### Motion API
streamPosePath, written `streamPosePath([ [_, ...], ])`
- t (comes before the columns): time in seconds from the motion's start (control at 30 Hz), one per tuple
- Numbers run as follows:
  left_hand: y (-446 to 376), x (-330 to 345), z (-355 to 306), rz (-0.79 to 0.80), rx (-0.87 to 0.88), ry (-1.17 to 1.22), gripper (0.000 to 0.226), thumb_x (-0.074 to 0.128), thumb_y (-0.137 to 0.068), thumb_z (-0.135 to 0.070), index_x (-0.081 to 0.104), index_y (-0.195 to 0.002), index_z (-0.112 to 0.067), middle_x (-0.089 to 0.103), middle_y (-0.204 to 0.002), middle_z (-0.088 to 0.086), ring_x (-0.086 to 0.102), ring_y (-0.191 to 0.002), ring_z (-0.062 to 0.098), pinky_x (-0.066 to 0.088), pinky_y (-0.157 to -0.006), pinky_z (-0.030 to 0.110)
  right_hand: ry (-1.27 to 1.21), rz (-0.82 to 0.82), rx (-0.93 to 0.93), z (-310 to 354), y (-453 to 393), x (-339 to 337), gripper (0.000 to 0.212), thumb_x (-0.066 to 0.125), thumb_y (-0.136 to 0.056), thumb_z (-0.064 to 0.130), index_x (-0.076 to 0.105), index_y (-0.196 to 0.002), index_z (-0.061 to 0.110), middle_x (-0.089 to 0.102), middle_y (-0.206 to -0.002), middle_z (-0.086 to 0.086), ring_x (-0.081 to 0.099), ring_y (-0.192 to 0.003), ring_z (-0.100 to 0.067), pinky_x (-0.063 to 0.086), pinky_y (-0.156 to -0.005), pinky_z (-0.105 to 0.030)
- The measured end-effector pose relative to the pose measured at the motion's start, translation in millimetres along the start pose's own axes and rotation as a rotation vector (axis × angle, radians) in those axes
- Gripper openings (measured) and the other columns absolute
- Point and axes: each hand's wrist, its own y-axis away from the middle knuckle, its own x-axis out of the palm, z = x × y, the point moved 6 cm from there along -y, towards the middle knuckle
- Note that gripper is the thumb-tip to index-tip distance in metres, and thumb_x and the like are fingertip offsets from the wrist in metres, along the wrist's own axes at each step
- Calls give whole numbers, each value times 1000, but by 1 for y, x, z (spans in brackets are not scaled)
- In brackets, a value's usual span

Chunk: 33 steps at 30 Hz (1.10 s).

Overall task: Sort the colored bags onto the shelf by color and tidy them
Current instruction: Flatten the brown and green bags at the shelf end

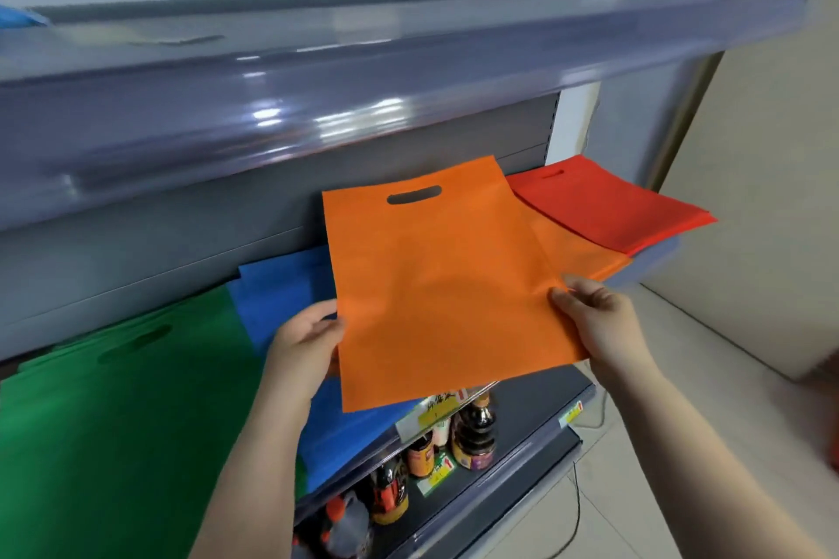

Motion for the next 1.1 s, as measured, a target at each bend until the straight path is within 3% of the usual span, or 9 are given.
streamPosePath([
  [0.1, -22, 26, -12, 64, 18, -33, 25, 50, -95, -7, 65, -93, -27, 74, -78, 0, 68, -68, 17, 54, -56, 27, 130, -13, -71, 6, -32, -10, 21, 55, -91, 0, 69, -96, 14, 68, -85, -4, 62, -80, -23, 51, -87, -43],
  [0.2, -39, 49, -18, 100, 29, -79, 26, 50, -95, -4, 65, -93, -24, 74, -78, 2, 67, -66, 18, 54, -52, 25, 232, -22, -108, 6, -60, -21, 23, 55, -90, -1, 69, -98, 15, 69, -80, 2, 63, -75, -17, 51, -86, -43],
  [0.37, -58, 82, -22, 92, 72, -241, 24, 52, -92, -4, 67, -93, -23, 73, -74, -4, 58, -57, 15, 43, -46, 23, 404, -54, -147, -3, -108, -44, 19, 60, -88, 4, 71, -100, 14, 71, -95, -11, 66, -89, -28, 52, -86, -48],
  [0.5, -68, 111, -27, 25, 110, -388, 23, 55, -92, -8, 63, -84, -28, 70, -83, -7, 46, -40, 4, 38, -43, 16, 557, -28, -187, -5, -147, -55, 22, 63, -87, 8, 70, -108, 9, 70, -100, -12, 64, -90, -25, 48, -77, -31],
  [0.63, -71, 144, -30, -81, 134, -528, 14, 59, -90, -8, 68, -98, -16, 63, -91, -5, 56, -75, 3, 43, -65, 21, 694, 86, -284, 0, -180, -60, 24, 62, -86, 6, 69, -110, 6, 71, -101, -15, 65, -93, -29, 38, -69, -23],
  [0.7, -71, 159, -29, -156, 107, -585, 19, 60, -90, -10, 67, -107, -9, 63, -99, -1, 54, -87, 7, 43, -75, 23, 732, 151, -345, 4, -191, -63, 23, 62, -84, 1, 70, -106, 3, 71, -96, -19, 65, -91, -34, 36, -69, -28],
  [0.83, -73, 185, -24, -258, 7, -705, 28, 61, -90, -14, 63, -118, -8, 65, -115, 10, 59, -102, 19, 41, -79, 21, 842, 273, -394, 0, -218, -68, 28, 63, -83, 4, 67, -111, 2, 69, -99, -21, 63, -96, -37, 44, -77, -36],
  [1.0, -58, 205, -27, -370, -63, -839, 26, 59, -91, -20, 62, -114, -7, 64, -113, 11, 59, -102, 26, 47, -82, 31, 1055, 382, -531, -7, -229, -67, 26, 58, -84, 6, 64, -108, -1, 55, -115, -19, 49, -106, -40, 45, -80, -41],
  [1.1, -36, 205, -39, -458, -19, -876, 34, 57, -93, -22, 58, -123, -7, 57, -122, 11, 57, -107, 29, 48, -85, 37, 1103, 506, -683, 2, -216, -48, 33, 56, -85, 4, 60, -117, -1, 51, -127, -16, 45, -113, -38, 43, -88, -41],
])
